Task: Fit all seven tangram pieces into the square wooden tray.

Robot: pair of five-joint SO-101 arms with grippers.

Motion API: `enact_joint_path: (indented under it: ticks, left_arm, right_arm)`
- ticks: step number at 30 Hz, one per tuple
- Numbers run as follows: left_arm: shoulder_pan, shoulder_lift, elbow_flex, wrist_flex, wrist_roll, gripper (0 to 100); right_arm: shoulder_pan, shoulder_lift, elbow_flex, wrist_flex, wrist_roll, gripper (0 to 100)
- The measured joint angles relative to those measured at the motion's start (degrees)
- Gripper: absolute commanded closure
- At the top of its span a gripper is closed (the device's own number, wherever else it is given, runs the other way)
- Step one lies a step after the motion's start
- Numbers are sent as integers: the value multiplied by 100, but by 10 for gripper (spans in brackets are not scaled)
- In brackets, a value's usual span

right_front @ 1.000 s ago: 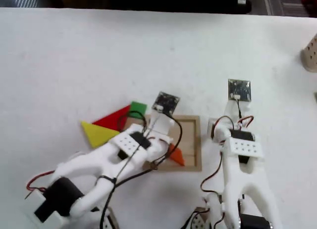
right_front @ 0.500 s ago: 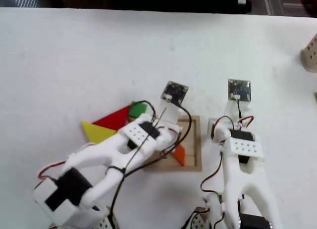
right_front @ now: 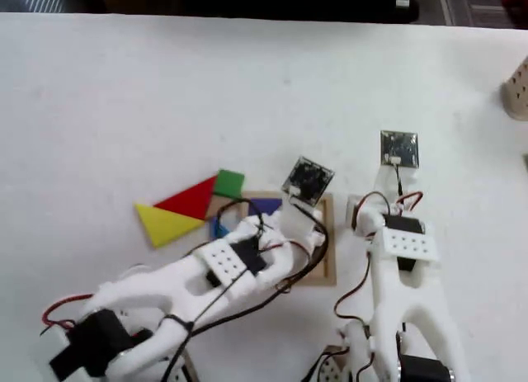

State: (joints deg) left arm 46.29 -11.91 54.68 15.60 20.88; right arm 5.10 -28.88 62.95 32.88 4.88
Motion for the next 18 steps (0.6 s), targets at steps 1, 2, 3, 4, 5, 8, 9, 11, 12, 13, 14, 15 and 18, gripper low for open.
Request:
enact_joint_path:
  ticks: [1, 2, 3, 4, 5, 8, 9, 11, 12, 13, 14, 15, 18]
  left_arm:
    - [9, 176, -70, 0, 53, 978]
    - [9, 378, -185, -9, 79, 978]
    - [9, 571, -273, -9, 97, 978]
    - [9, 765, -360, -9, 105, 978]
    - [9, 949, -422, -18, 105, 978]
    - [9, 1231, -536, -18, 105, 978]
    - [9, 1248, -545, -18, 105, 978]
    - [9, 1248, -554, 70, 105, 978]
    - [9, 1248, -554, 193, 105, 977]
    - [9, 1248, -554, 343, 114, 977]
    - [9, 1248, -554, 475, 114, 977]
    - [0, 1213, -580, 624, 114, 977]
    - [0, 1099, -633, 1178, 114, 977]
  right_arm:
    - [0, 0, 0, 0, 0, 879]
    - [0, 0, 0, 0, 0, 879]
    - [0, 0, 0, 0, 0, 879]
    - [0, 0, 0, 0, 0, 879]
    - [0, 0, 0, 0, 0, 879]
    - [0, 0, 0, 0, 0, 879]
    - [0, 0, 0, 0, 0, 879]
    - [0, 0, 0, 0, 0, 879]
    - [0, 0, 0, 0, 0, 879]
    - [0, 0, 0, 0, 0, 879]
    - [0, 0, 0, 0, 0, 879]
    - [0, 0, 0, 0, 0, 879]
    - [0, 0, 0, 0, 0, 879]
